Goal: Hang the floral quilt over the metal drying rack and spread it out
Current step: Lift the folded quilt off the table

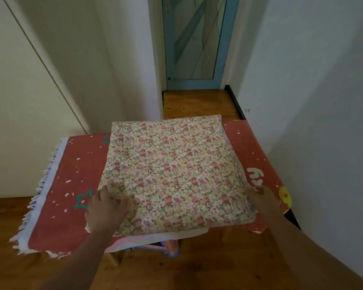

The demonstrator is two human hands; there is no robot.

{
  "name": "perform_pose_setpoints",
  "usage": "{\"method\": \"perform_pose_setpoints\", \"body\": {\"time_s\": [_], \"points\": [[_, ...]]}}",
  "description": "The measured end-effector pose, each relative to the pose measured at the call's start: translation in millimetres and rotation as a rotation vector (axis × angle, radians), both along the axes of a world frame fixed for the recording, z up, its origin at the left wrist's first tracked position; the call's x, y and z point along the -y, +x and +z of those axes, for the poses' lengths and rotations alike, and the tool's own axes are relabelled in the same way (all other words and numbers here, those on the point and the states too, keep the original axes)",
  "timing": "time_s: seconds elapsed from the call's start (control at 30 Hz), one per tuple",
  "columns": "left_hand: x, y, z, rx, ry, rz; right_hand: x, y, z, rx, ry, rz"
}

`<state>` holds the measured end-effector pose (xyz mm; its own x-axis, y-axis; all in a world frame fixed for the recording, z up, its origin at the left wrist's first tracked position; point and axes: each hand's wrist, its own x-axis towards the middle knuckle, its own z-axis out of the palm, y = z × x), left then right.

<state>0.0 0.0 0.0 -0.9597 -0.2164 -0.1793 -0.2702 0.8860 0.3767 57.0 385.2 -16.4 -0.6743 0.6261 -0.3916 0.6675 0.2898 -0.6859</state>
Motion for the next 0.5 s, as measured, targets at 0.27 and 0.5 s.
{"method": "perform_pose_setpoints", "body": {"time_s": [0.27, 0.5], "points": [[25, -1, -13, 0.164, 0.122, 0.180, 0, -4, -7, 0.030, -0.196, 0.021], [39, -24, -13, 0.302, 0.549, 0.344, -2, -21, -6, 0.095, -0.253, 0.023]]}}
